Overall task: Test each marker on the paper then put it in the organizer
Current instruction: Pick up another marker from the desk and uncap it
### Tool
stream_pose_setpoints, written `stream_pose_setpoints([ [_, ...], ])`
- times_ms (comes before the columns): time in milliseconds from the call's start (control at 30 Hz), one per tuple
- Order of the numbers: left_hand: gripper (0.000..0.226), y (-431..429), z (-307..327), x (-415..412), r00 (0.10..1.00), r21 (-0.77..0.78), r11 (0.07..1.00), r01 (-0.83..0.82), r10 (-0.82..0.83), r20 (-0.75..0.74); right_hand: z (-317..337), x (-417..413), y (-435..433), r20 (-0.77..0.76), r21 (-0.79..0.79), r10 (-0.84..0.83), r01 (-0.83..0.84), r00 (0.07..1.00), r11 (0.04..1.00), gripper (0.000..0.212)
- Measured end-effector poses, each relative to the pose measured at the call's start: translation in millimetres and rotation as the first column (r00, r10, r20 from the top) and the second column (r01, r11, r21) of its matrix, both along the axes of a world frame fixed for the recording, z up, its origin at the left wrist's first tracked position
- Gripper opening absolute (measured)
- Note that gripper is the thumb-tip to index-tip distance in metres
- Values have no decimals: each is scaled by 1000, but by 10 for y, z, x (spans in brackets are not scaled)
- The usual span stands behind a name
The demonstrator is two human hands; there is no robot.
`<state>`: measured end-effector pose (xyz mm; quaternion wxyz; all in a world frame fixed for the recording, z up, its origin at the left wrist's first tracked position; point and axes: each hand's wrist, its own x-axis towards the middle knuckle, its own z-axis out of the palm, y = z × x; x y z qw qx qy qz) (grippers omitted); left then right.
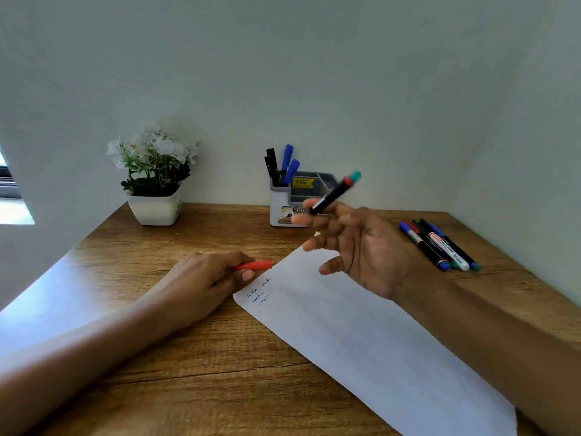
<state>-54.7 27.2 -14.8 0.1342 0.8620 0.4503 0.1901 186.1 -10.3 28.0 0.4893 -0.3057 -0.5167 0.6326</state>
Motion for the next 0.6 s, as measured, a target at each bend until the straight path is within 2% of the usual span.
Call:
stream_pose_setpoints([
  [133, 38, 16, -28, 6, 996, 19, 999, 41, -40, -79, -172, -150, 23, 195, 87, -246, 233, 949, 969, 6],
  [233, 37, 32, -34, 5, 988, 28, 994, 102, -98, -121, -272, -199, 49, 305, 78, -355, 349, 884, 934, 24],
  [400, 41, 67, -84, 0, 988, 45, 993, 112, -106, -112, -342, -270, 41, 410, -1, -216, 237, 886, 972, 8],
  [600, 42, 76, -99, 3, 989, 51, 993, 105, -98, -113, -401, -291, 63, 489, 40, -255, 271, 834, 962, 10],
])
